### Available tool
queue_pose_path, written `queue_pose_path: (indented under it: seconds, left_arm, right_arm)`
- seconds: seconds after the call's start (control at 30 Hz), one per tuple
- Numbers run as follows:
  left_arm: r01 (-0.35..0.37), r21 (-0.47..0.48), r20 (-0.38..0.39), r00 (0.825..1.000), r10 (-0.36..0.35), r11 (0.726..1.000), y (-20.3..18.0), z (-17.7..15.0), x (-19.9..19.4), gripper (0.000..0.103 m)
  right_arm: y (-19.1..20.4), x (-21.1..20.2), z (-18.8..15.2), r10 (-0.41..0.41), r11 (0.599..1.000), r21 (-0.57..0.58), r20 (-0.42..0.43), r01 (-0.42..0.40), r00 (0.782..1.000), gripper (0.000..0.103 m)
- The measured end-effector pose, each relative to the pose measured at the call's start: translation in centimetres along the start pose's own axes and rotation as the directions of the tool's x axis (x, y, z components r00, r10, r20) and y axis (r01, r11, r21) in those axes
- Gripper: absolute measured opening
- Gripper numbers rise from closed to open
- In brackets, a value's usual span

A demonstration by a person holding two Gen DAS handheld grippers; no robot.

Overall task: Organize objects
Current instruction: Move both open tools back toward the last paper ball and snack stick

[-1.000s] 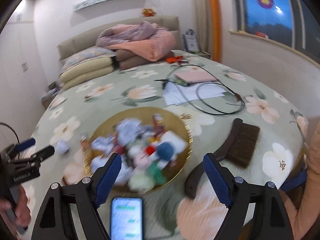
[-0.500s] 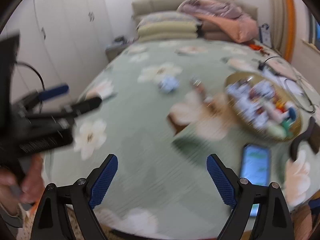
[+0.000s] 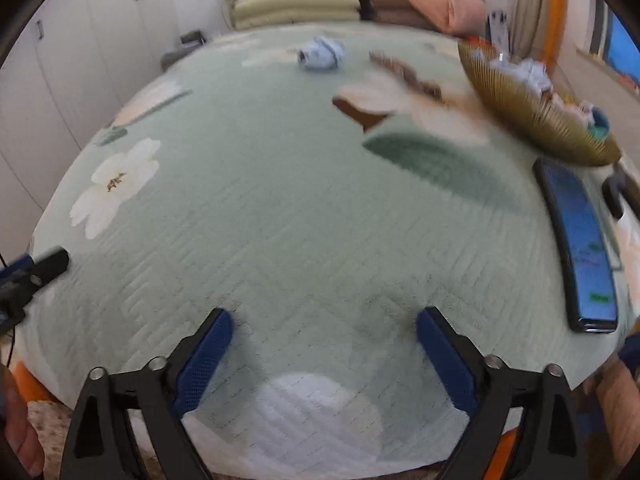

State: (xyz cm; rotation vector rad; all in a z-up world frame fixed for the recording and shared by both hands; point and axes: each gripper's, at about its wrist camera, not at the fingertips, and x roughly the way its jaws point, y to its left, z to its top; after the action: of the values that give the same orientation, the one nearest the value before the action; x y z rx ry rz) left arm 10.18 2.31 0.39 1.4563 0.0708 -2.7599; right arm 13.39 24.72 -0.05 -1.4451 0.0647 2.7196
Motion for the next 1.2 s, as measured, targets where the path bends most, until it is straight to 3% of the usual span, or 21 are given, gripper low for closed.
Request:
queue_pose_path:
  seconds: [0.07, 1.2]
  left_arm:
    - [-0.012, 0.019, 0.078, 0.997, 0.01, 1.0, -0.1, -0.9, -0.4, 0.103]
    - [-0.03, 0.019, 0.136, 0.99, 0.027, 0.999, -0.4, -1.7, -0.5, 0.103]
  right_arm:
    - [0.3, 0.3, 0.0, -0.011, 1.0, -0.014, -0.022, 0.011, 1.0, 0.103]
    - [0.6, 0.5, -0.5, -0.01, 0.999, -0.03, 0.029, 0.011, 1.0, 0.103]
